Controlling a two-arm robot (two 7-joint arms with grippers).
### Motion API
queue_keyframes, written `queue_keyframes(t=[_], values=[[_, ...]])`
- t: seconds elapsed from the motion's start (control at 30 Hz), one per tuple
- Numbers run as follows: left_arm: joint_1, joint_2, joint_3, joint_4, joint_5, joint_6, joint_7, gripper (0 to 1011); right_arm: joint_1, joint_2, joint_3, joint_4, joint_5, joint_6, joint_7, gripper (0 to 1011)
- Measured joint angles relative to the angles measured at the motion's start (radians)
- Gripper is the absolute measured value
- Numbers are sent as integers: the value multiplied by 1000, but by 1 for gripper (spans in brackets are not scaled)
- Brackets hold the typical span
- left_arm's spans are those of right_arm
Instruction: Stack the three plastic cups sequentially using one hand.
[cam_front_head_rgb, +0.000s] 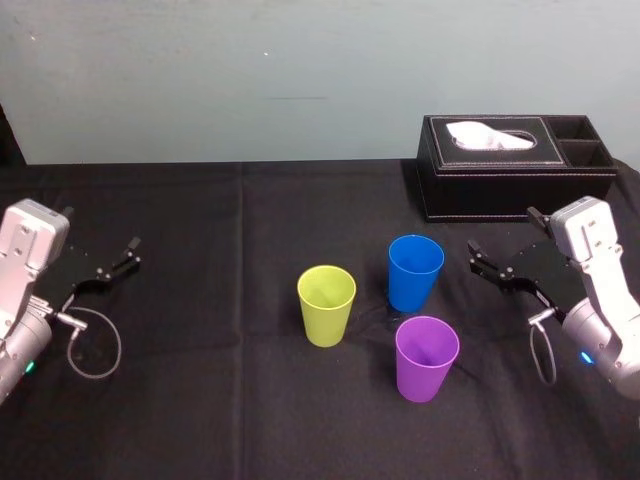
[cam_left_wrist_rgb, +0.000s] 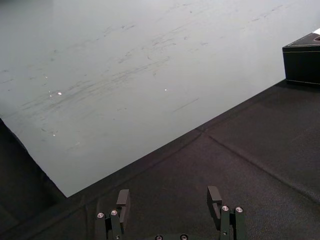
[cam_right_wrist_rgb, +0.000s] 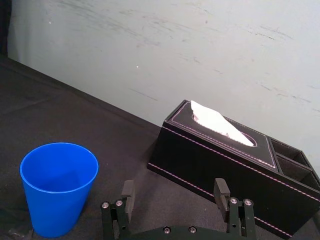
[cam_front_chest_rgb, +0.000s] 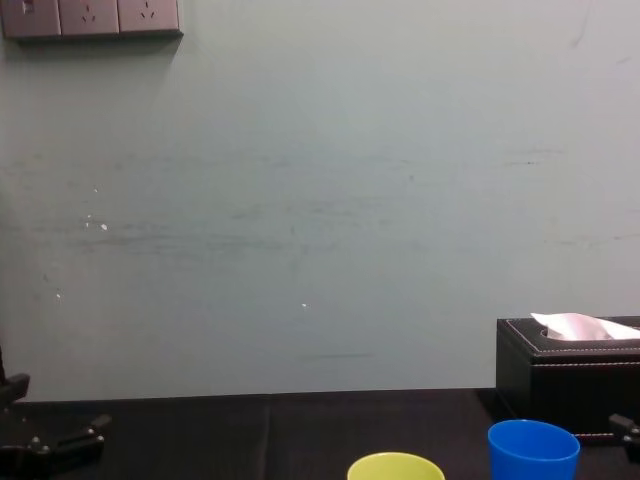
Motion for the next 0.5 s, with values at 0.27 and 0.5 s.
queue_keyframes(t=[0.27,0.5], values=[[0,0,0,0,0,0,0,1010,0,0,0,0,0,0,0,1003],[0,0,0,0,0,0,0,1010,0,0,0,0,0,0,0,1003]])
